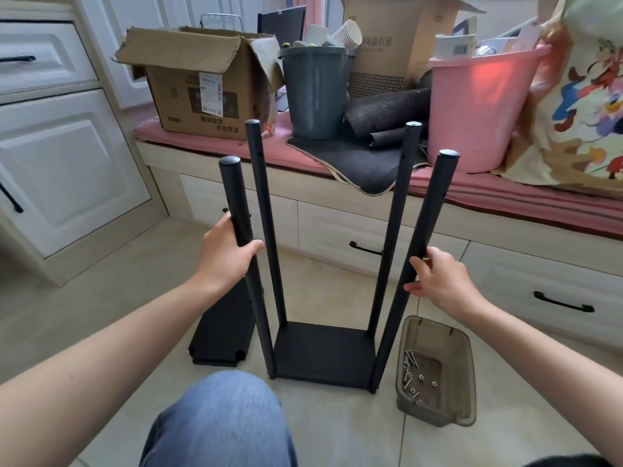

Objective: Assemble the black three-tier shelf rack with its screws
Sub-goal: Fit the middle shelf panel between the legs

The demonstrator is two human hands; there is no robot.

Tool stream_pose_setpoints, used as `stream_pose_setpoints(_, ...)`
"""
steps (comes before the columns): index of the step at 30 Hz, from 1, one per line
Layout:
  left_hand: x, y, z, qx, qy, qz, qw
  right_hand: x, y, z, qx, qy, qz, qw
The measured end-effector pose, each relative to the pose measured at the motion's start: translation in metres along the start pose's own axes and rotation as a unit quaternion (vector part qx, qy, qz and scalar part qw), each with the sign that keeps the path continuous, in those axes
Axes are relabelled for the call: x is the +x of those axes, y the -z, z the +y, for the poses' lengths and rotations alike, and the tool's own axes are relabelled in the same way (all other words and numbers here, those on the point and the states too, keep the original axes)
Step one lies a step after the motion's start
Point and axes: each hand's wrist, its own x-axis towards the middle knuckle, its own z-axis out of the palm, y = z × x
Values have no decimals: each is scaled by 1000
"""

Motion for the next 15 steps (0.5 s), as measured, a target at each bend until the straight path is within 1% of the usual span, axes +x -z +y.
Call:
stream_pose_setpoints(2, -1, 1, -4, -14, -3, 2, 1000, -1, -1, -1, -72, -30, -18, 997)
stream_pose_setpoints(3, -2, 1, -6, -25, -6, -1, 1000, -2, -2, -1, -128, -53, -42, 989)
stream_pose_setpoints(5, -5, -1, -12, -43, -14, -20, 999, -8, -9, -3, -230, -90, -121, 961)
stream_pose_setpoints(7, -9, -4, -22, -42, -14, -57, 997, -16, -21, -5, -301, -90, -193, 930)
stream_pose_setpoints(8, -12, -6, -30, -38, -11, -75, 996, -19, -29, -7, -314, -80, -211, 922)
stream_pose_setpoints(11, -15, -13, -56, -30, 6, -124, 992, -21, -56, -18, -307, -55, -234, 921)
stream_pose_setpoints(15, -18, -24, -99, -9, 68, -210, 975, -19, -102, -33, -302, -31, -292, 907)
